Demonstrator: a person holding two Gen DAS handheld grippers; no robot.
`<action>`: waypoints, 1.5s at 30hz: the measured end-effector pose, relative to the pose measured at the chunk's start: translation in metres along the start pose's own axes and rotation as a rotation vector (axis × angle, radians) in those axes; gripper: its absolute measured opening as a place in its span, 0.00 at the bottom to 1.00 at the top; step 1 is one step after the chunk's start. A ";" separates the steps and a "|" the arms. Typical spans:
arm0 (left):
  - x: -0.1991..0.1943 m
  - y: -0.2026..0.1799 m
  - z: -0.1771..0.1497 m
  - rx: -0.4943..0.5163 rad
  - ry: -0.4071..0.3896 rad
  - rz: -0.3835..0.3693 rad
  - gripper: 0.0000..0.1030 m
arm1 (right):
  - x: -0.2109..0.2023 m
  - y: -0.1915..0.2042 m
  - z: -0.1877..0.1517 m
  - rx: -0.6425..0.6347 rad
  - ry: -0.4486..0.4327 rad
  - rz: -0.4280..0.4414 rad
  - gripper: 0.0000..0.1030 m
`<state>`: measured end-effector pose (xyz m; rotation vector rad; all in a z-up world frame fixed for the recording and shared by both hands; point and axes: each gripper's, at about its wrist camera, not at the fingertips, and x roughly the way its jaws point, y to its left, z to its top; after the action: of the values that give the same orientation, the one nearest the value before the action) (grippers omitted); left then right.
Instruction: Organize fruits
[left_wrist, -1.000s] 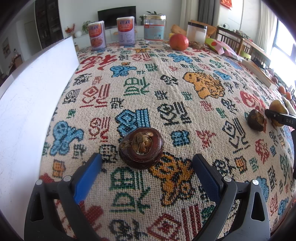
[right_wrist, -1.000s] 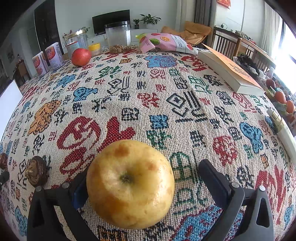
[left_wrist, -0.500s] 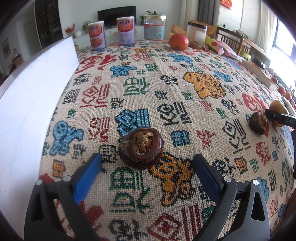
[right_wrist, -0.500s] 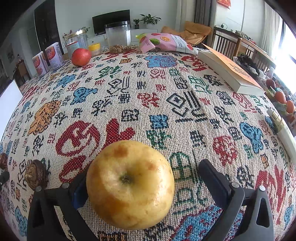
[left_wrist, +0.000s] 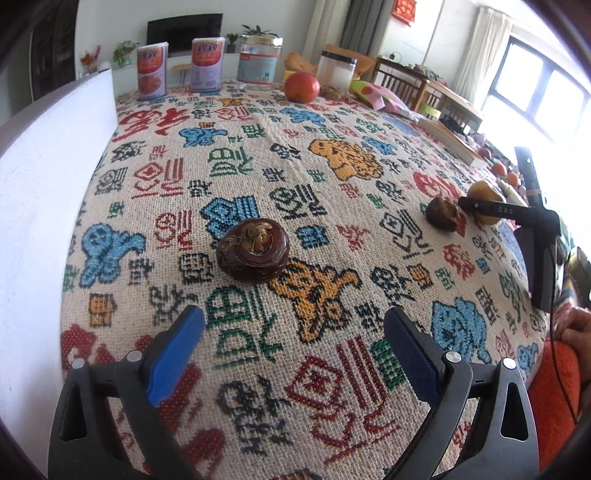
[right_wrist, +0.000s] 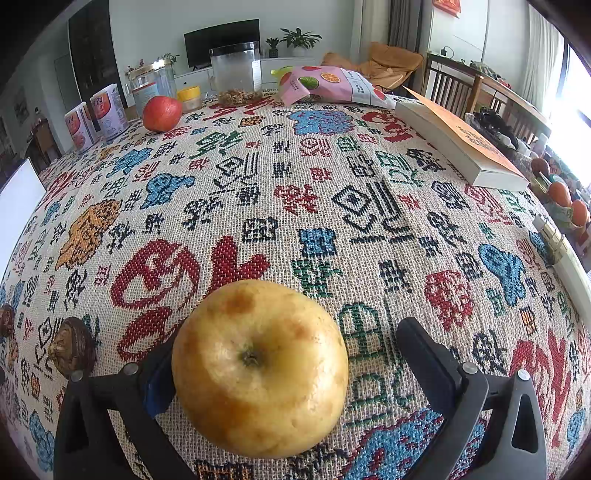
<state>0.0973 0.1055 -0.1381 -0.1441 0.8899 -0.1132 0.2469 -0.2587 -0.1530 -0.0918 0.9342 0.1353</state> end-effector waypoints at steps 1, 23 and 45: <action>-0.002 -0.001 -0.002 0.003 -0.004 0.019 0.95 | 0.000 0.000 0.000 0.000 0.000 0.000 1.00; 0.014 0.011 0.041 -0.109 0.034 0.129 0.43 | -0.013 -0.014 0.016 0.096 0.123 0.153 0.88; -0.255 0.120 0.009 -0.462 -0.205 0.072 0.43 | -0.210 0.285 0.034 -0.297 0.071 0.726 0.63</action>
<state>-0.0497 0.2646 0.0418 -0.5449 0.7035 0.1745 0.1066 0.0113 0.0308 -0.0272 0.9786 0.9482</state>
